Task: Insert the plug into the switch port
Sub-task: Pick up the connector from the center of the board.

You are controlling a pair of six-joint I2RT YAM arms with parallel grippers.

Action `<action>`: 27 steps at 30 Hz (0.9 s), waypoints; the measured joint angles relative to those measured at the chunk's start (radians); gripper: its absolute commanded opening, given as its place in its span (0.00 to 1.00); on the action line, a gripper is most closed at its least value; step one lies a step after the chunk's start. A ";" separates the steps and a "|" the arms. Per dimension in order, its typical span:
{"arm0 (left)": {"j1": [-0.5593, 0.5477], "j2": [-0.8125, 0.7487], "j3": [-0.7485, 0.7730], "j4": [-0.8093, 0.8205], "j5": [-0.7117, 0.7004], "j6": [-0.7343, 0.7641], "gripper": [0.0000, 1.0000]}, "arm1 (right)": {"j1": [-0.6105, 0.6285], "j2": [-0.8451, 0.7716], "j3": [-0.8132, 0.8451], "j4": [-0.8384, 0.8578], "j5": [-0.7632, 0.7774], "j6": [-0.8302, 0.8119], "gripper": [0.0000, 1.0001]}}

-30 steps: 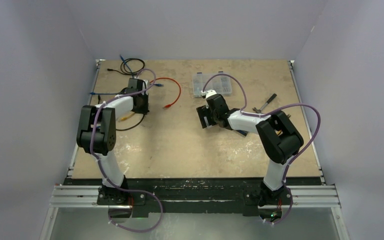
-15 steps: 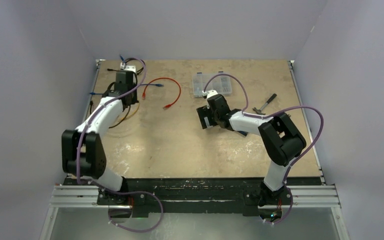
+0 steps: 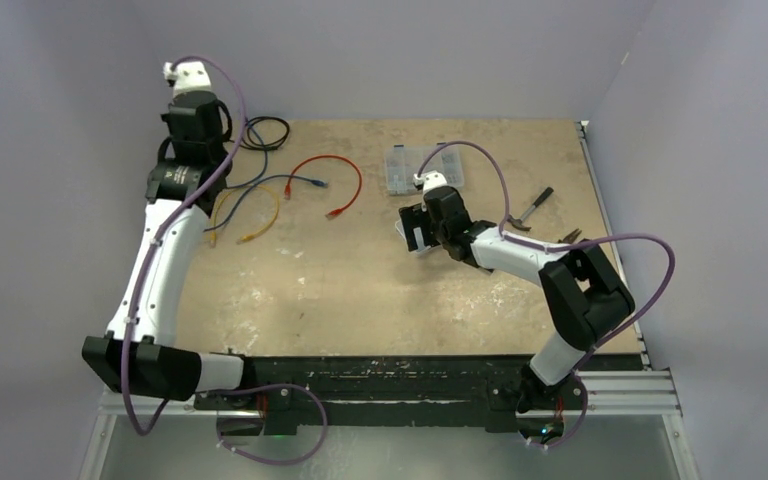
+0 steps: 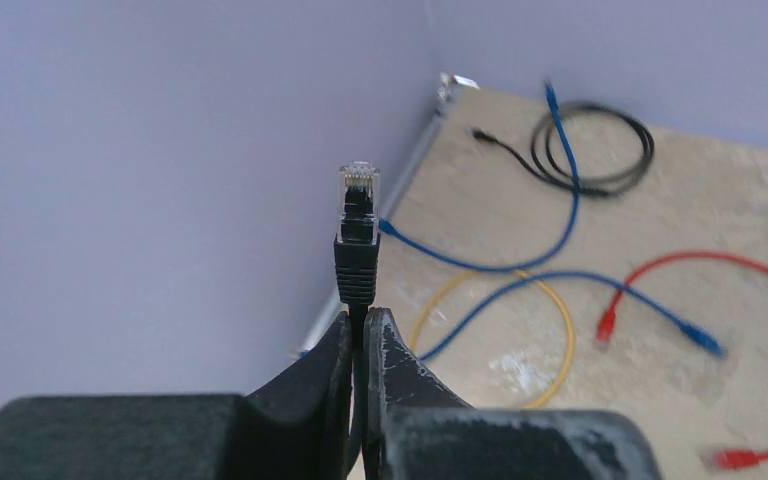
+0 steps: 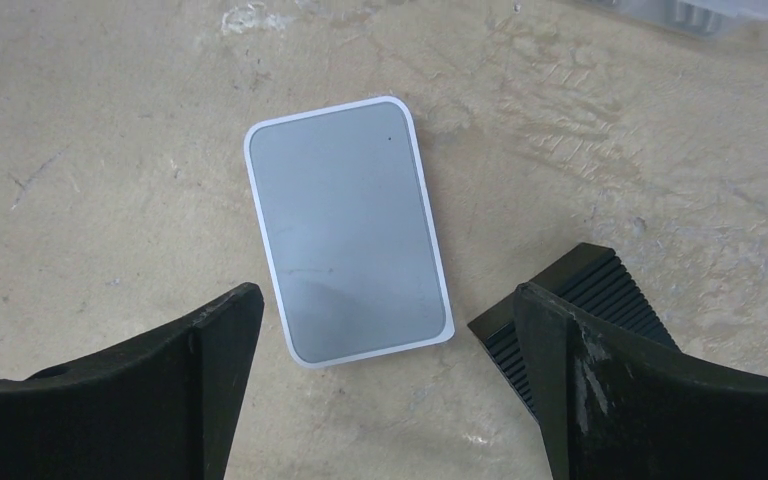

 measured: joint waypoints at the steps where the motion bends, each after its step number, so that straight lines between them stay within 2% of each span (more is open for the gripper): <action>1: 0.000 -0.007 0.032 -0.007 -0.023 0.011 0.00 | 0.000 -0.004 -0.002 0.005 0.000 0.001 0.98; 8: -0.002 -0.082 0.223 -0.018 -0.145 0.081 0.00 | 0.000 -0.008 -0.017 0.027 0.003 0.008 0.97; 11: -0.007 -0.117 0.224 -0.022 -0.108 0.079 0.00 | 0.000 -0.012 -0.026 0.037 -0.002 0.010 0.97; 15: -0.008 -0.136 0.150 -0.027 0.058 0.057 0.00 | 0.000 -0.030 -0.034 0.052 -0.018 0.010 0.96; 20: -0.010 -0.120 -0.047 -0.034 0.335 0.015 0.00 | 0.000 -0.108 -0.076 0.091 -0.096 0.009 0.94; 27: -0.014 -0.098 -0.291 0.012 0.837 -0.033 0.00 | 0.000 -0.212 -0.107 0.166 -0.242 0.005 0.93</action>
